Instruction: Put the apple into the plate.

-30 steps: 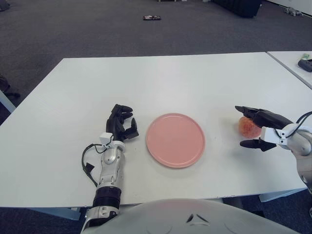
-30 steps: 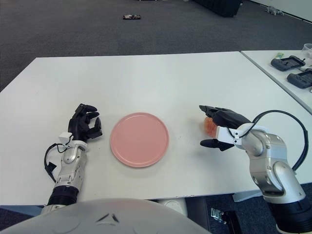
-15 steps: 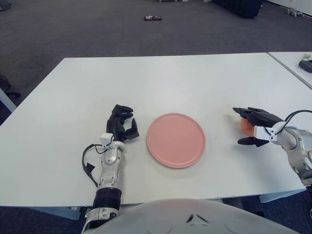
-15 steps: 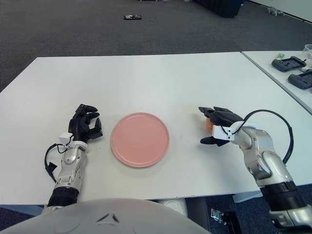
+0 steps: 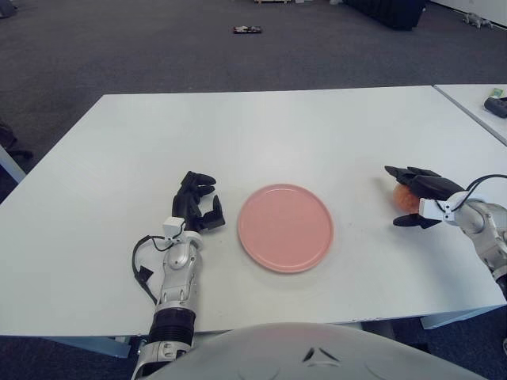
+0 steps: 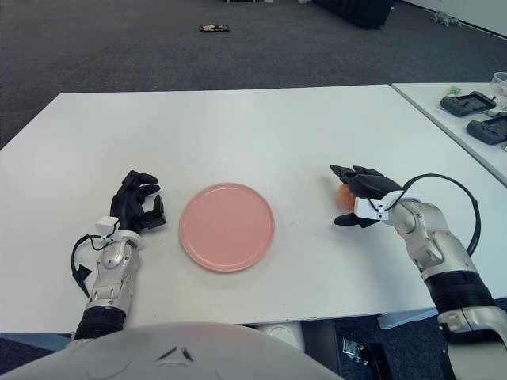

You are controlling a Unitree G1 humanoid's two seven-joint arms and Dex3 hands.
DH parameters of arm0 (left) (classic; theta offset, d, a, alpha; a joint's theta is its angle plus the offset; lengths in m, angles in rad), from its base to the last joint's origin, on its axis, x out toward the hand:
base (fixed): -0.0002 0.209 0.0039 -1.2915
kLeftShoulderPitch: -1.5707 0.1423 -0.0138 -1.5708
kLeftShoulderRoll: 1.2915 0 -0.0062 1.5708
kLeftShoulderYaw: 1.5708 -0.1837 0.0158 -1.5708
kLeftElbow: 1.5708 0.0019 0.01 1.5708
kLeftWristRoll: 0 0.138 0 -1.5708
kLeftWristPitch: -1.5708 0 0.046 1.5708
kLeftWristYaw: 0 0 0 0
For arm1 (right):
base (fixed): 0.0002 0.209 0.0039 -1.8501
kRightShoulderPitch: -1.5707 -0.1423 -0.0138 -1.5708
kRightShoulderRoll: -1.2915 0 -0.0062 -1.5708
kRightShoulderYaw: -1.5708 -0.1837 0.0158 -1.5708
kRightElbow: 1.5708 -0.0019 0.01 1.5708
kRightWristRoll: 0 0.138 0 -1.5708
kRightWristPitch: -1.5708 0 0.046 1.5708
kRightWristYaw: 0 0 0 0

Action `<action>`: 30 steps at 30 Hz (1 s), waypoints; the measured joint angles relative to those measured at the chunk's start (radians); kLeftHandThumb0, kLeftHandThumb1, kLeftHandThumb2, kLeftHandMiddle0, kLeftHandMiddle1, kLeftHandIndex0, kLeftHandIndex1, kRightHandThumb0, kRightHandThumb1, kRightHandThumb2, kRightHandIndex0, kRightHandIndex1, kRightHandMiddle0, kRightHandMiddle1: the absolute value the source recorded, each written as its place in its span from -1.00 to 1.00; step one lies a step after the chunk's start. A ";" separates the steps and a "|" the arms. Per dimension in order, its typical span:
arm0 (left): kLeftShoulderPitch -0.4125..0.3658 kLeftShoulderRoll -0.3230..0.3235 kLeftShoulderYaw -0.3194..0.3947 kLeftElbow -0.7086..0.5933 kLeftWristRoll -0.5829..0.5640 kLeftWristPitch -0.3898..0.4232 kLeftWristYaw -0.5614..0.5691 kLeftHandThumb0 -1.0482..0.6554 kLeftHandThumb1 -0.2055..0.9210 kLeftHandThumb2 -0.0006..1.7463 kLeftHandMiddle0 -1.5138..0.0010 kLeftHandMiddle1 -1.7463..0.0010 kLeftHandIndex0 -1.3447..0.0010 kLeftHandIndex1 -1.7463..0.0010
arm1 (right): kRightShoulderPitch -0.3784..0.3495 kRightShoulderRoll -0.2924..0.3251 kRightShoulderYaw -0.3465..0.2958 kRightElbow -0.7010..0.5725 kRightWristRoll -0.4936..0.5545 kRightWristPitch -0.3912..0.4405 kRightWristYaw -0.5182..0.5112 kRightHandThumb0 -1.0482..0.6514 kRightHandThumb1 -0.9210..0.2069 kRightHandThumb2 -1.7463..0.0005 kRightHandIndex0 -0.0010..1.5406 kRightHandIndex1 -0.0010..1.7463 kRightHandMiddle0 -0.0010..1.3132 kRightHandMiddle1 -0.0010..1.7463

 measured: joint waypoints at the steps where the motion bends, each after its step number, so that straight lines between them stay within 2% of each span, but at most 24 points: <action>1: 0.001 0.000 0.000 -0.002 0.000 0.001 0.000 0.22 -0.54 0.87 -0.06 -1.00 0.14 -1.00 | -0.009 0.000 0.001 0.022 0.004 -0.009 -0.011 -1.00 -0.64 0.51 -1.00 -1.00 -1.00 -1.00; 13: 0.011 -0.003 0.000 -0.020 0.000 0.013 0.004 0.22 -0.48 0.82 -0.02 -1.00 0.17 -1.00 | -0.061 0.000 -0.005 0.188 0.077 -0.052 -0.077 -1.00 -0.72 0.47 -1.00 -1.00 -1.00 -1.00; 15: 0.012 -0.003 0.000 -0.021 0.000 0.013 0.005 0.22 -0.41 0.78 0.02 -1.00 0.21 -1.00 | -0.067 0.000 -0.005 0.207 0.079 -0.052 -0.091 -1.00 -0.74 0.46 -1.00 -1.00 -1.00 -1.00; 23: 0.014 -0.002 0.002 -0.023 -0.001 0.013 0.005 0.22 -0.29 0.69 0.08 -1.00 0.29 -1.00 | -0.079 0.000 -0.003 0.256 0.089 -0.044 -0.144 -0.99 -0.62 0.28 -1.00 -1.00 -1.00 -1.00; 25: 0.014 -0.002 0.004 -0.024 -0.001 0.013 0.005 0.22 -0.27 0.68 0.09 -1.00 0.31 -1.00 | -0.082 0.000 -0.002 0.266 0.092 -0.048 -0.156 -0.98 -0.56 0.22 -0.99 -0.91 -1.00 -0.87; 26: 0.014 -0.002 0.004 -0.024 -0.001 0.014 0.005 0.22 -0.26 0.67 0.10 -1.00 0.32 -1.00 | -0.083 0.000 -0.001 0.272 0.092 -0.052 -0.164 -0.96 -0.52 0.20 -1.00 -0.79 -1.00 -0.73; 30: 0.016 -0.002 0.005 -0.027 -0.001 0.017 0.007 0.22 -0.27 0.68 0.09 -1.00 0.32 -1.00 | -0.083 0.000 0.000 0.288 0.095 -0.069 -0.187 -0.92 -0.41 0.16 -1.00 -0.51 -1.00 -0.39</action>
